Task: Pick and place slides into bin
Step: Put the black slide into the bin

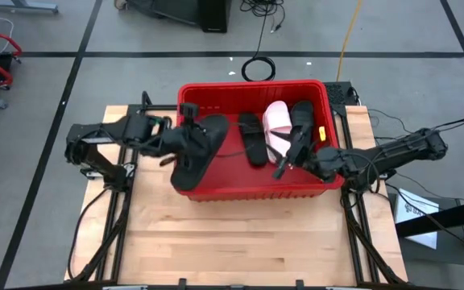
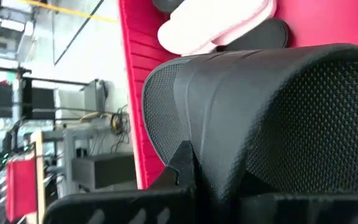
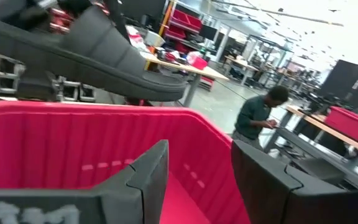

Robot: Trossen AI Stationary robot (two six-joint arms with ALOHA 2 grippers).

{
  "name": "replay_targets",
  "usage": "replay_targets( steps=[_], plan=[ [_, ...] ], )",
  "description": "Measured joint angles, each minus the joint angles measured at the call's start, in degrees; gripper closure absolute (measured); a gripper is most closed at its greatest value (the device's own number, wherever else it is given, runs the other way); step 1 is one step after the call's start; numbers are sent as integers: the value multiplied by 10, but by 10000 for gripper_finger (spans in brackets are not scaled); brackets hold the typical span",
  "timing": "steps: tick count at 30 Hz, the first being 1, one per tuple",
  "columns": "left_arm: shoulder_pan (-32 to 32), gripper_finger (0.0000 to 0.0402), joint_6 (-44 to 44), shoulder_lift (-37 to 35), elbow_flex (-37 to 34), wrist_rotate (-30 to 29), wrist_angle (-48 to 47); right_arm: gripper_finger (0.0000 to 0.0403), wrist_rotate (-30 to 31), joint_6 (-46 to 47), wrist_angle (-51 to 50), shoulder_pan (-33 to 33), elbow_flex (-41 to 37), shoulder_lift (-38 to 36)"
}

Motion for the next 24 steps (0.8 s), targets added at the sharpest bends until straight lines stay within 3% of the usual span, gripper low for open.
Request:
replay_targets(
  steps=[11, 19, 24],
  plan=[
    [146, 400, 137, -13, -20, 161, 133, 238, -2, 0, -47, -30, 0, -22],
    [259, 401, 159, -24, -138, 273, 241, 238, -2, -5, -49, -58, 0, -22],
    [285, 401, 159, -36, -205, 341, 321, 238, -36, -12, -57, -87, 0, -31]
  ],
)
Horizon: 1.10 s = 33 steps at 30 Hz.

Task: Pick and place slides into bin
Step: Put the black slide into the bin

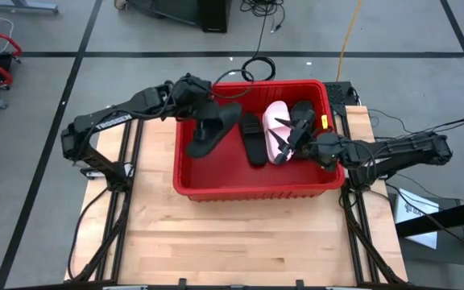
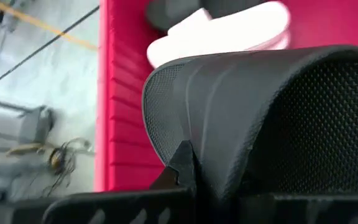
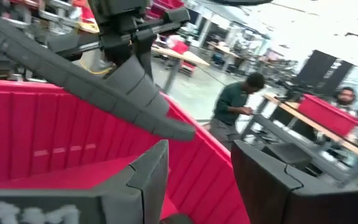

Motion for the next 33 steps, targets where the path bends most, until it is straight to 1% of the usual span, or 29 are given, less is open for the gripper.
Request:
replay_targets(
  steps=[1, 4, 6, 8, 10, 12, 14, 19, 22, 27, 30, 33],
  plan=[
    [2, 401, 0, -6, -11, 11, 13, 238, -17, 3, -6, -6, 0, -5],
    [8, 401, 1, -22, -45, 50, 93, 238, -66, 25, -22, -30, 0, -17],
    [16, 401, -4, -37, -80, 77, 125, 238, -82, 37, -36, -46, 0, -20],
    [24, 401, -6, -50, -112, 104, 188, 238, -98, 49, -54, -63, 0, -21],
    [35, 401, -15, -61, -146, 122, 228, 238, -120, 59, -67, -77, 0, -21],
    [45, 401, -23, -64, -175, 126, 268, 238, -142, 66, -66, -91, -9, -21],
    [55, 400, -25, -63, -201, 129, 284, 238, -158, 71, -57, -101, -22, -21],
    [64, 400, -37, -65, -241, 143, 326, 238, -161, 73, -16, -127, -55, -22],
    [68, 399, -41, -63, -255, 143, 346, 238, -164, 73, 20, -143, -75, -22],
    [77, 399, -49, -62, -270, 171, 403, 238, -237, 88, 67, -181, -98, -22],
    [77, 399, -58, -59, -275, 168, 407, 238, -260, 93, 86, -196, -109, -22],
    [77, 400, -52, -57, -275, 147, 412, 238, -265, 93, 86, -208, -115, -22]
  ],
)
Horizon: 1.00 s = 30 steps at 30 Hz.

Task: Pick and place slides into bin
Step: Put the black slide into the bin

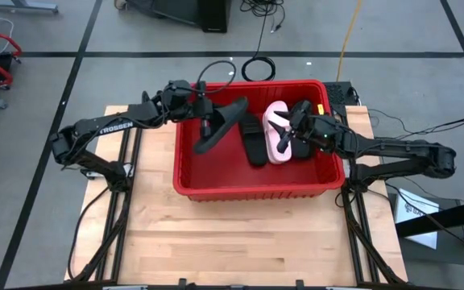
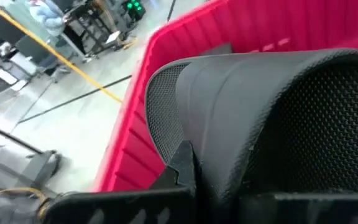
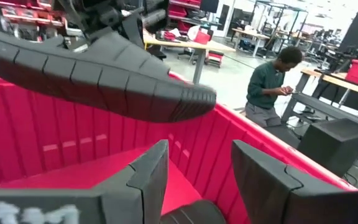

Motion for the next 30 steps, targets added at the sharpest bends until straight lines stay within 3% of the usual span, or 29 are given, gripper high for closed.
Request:
replay_targets(
  steps=[11, 18, 30],
  plan=[
    [-9, 400, -42, 75, 0, -30, 56, 238, -1, 8, 4, -8, -4, 0],
    [-57, 400, -50, 74, 1, -203, 76, 238, -1, 10, 0, -8, -4, 0],
    [-91, 401, -49, 75, 20, -301, 16, 238, 0, 16, -1, -8, -4, 0]
  ],
)
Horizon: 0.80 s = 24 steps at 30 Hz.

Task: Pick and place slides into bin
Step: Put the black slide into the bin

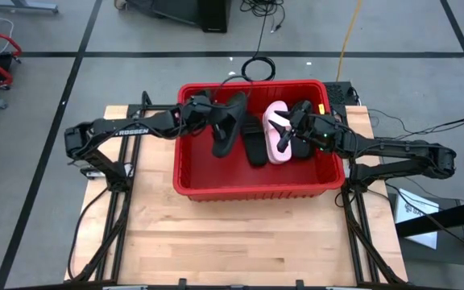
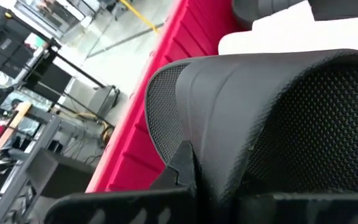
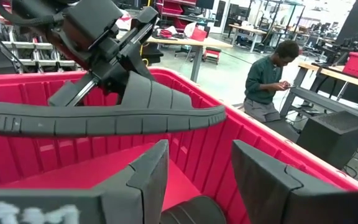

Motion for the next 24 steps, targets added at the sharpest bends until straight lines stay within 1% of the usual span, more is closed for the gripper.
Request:
replay_targets(
  steps=[3, 6, 9, 12, 13, 16, 19, 24],
  plan=[
    [-9, 401, 3, 23, 42, -19, -38, 238, 0, 8, 0, 0, 0, 0],
    [-20, 401, 22, 56, 86, -57, -91, 238, 1, 9, -1, 0, 0, 0],
    [-27, 401, 5, 87, 120, -71, -116, 238, 1, 11, -6, 3, 0, 0],
    [-33, 401, -12, 110, 141, -80, -108, 238, 1, 11, -10, 3, 0, -2],
    [-37, 401, -12, 118, 145, -91, -112, 238, 2, 11, -9, 3, 0, -3],
    [-43, 401, -11, 136, 152, -124, -110, 238, 26, 7, -16, 3, 0, -13],
    [-45, 401, -11, 160, 165, -134, -114, 238, 42, 3, -28, 5, 0, -26],
    [-53, 401, -4, 208, 205, -170, -151, 238, 49, 0, -36, 6, 0, -42]
  ],
)
